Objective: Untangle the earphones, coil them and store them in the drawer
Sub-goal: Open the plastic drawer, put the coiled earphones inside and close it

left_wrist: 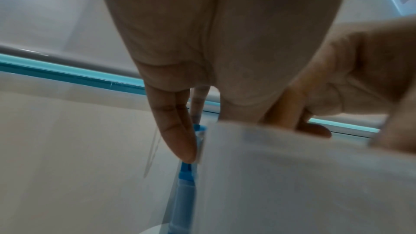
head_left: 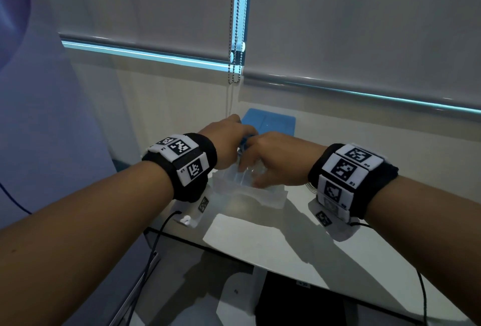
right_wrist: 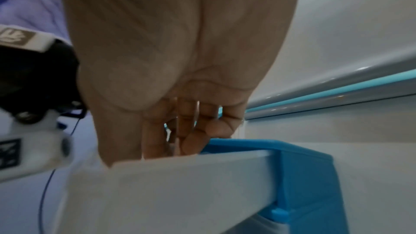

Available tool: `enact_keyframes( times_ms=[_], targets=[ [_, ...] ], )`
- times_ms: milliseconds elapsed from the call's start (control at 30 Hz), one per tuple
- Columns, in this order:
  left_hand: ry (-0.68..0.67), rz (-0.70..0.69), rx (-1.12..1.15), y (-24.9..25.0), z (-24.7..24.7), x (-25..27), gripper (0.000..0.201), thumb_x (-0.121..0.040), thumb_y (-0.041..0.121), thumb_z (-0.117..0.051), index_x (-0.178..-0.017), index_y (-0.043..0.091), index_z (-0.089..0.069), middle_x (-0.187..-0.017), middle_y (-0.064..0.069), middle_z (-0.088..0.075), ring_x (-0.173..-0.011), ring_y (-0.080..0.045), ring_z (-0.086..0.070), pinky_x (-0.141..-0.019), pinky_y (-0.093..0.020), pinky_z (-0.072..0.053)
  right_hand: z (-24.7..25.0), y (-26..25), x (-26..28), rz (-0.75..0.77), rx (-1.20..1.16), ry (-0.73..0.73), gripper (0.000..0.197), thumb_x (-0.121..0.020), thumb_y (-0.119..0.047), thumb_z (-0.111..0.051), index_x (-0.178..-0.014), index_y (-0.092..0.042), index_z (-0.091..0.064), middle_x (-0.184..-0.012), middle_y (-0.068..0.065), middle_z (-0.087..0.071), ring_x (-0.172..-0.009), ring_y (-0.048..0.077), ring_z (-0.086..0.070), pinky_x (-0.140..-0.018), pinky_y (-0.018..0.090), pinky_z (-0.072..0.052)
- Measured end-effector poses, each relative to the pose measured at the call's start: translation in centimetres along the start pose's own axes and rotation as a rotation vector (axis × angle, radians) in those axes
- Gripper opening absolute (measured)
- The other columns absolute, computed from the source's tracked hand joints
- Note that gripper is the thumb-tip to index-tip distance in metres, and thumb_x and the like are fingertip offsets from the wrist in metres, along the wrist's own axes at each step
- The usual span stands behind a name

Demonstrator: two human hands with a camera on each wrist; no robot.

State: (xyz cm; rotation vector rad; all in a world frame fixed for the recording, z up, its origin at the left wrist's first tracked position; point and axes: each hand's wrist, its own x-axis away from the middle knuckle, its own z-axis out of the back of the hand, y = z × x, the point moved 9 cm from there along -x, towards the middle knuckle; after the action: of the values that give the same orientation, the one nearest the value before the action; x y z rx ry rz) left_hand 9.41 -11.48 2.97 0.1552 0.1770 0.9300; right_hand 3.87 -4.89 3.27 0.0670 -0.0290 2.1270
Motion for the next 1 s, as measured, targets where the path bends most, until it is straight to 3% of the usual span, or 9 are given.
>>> enact_keyframes(
  times_ms=[100, 367, 500, 600, 700, 767, 867, 1000],
  targets=[
    [-0.011, 0.002, -0.012, 0.0, -0.1, 0.0, 0.071, -0.088, 0.01, -0.071, -0.148, 0.037, -0.044, -0.138, -0.004, -0.042, -0.118, -0.029, -0.056, -0.089, -0.029, -0.043, -1.1, -0.2, -0.6, 0.003, 0.089, -0.089, 0.033, -0.087, -0.023, -0.074, -0.12, -0.028, -0.072, -0.119, -0.004, -0.066, -0.107, 0.019, -0.062, -0.089, 0.033, -0.053],
    [-0.008, -0.012, -0.008, 0.1, 0.2, 0.1, 0.061, -0.087, 0.006, -0.069, -0.139, 0.032, -0.051, -0.135, -0.005, -0.043, -0.11, -0.028, -0.057, -0.081, -0.03, -0.04, -0.4, 1.3, -1.3, -0.051, 0.159, -0.06, 0.03, -0.091, -0.015, -0.07, -0.121, -0.02, -0.071, -0.122, -0.001, -0.066, -0.107, 0.02, -0.064, -0.08, 0.025, -0.045],
    [-0.012, -0.008, -0.015, 0.1, 0.0, 0.2, 0.063, -0.087, 0.005, -0.069, -0.141, 0.031, -0.05, -0.136, -0.004, -0.043, -0.109, -0.028, -0.058, -0.081, -0.029, -0.041, 0.0, 1.5, -1.2, -0.067, 0.108, -0.019, 0.034, -0.09, -0.016, -0.071, -0.123, -0.024, -0.07, -0.122, -0.001, -0.066, -0.108, 0.022, -0.064, -0.09, 0.035, -0.054],
    [-0.019, -0.009, -0.002, 0.0, 0.0, 0.2, 0.064, -0.086, 0.005, -0.069, -0.142, 0.031, -0.05, -0.136, -0.004, -0.043, -0.11, -0.028, -0.058, -0.081, -0.03, -0.043, 0.2, 1.2, -0.8, -0.054, 0.046, 0.001, 0.04, -0.086, -0.017, -0.077, -0.124, -0.026, -0.07, -0.121, -0.002, -0.067, -0.107, 0.02, -0.063, -0.092, 0.038, -0.054],
    [-0.014, -0.018, 0.0, 0.1, 0.1, 0.2, 0.058, -0.089, 0.01, -0.068, -0.139, 0.034, -0.052, -0.133, -0.002, -0.044, -0.107, -0.026, -0.059, -0.081, -0.031, -0.044, 0.5, 1.4, -0.3, -0.058, -0.011, 0.043, 0.043, -0.082, -0.016, -0.078, -0.123, -0.027, -0.067, -0.114, -0.003, -0.067, -0.099, 0.02, -0.062, -0.086, 0.037, -0.054],
    [0.005, -0.017, 0.005, 0.0, 0.2, 0.2, 0.055, -0.09, 0.009, -0.065, -0.136, 0.036, -0.053, -0.132, -0.002, -0.045, -0.105, -0.025, -0.058, -0.08, -0.03, -0.042, 1.2, 1.7, 0.2, -0.068, -0.054, 0.102, 0.036, -0.085, -0.014, -0.072, -0.119, -0.024, -0.067, -0.107, -0.003, -0.067, -0.094, 0.021, -0.06, -0.08, 0.036, -0.053],
    [0.034, 0.003, 0.02, -0.3, 0.4, 0.0, 0.06, -0.09, 0.004, -0.063, -0.139, 0.036, -0.051, -0.132, -0.004, -0.045, -0.11, -0.029, -0.057, -0.081, -0.03, -0.04, 2.0, 2.4, 1.0, -0.111, -0.041, 0.135, 0.024, -0.089, -0.015, -0.067, -0.112, -0.021, -0.068, -0.101, -0.001, -0.065, -0.091, 0.02, -0.059, -0.078, 0.033, -0.05],
    [0.048, 0.02, 0.014, -0.3, 0.5, -0.3, 0.064, -0.09, 0.004, -0.065, -0.142, 0.037, -0.048, -0.131, -0.005, -0.046, -0.114, -0.031, -0.056, -0.084, -0.03, -0.04, 1.9, 3.1, 1.5, -0.139, -0.015, 0.122, 0.023, -0.09, -0.017, -0.071, -0.113, -0.022, -0.069, -0.099, -0.006, -0.059, -0.089, 0.015, -0.054, -0.074, 0.027, -0.045]
  ],
)
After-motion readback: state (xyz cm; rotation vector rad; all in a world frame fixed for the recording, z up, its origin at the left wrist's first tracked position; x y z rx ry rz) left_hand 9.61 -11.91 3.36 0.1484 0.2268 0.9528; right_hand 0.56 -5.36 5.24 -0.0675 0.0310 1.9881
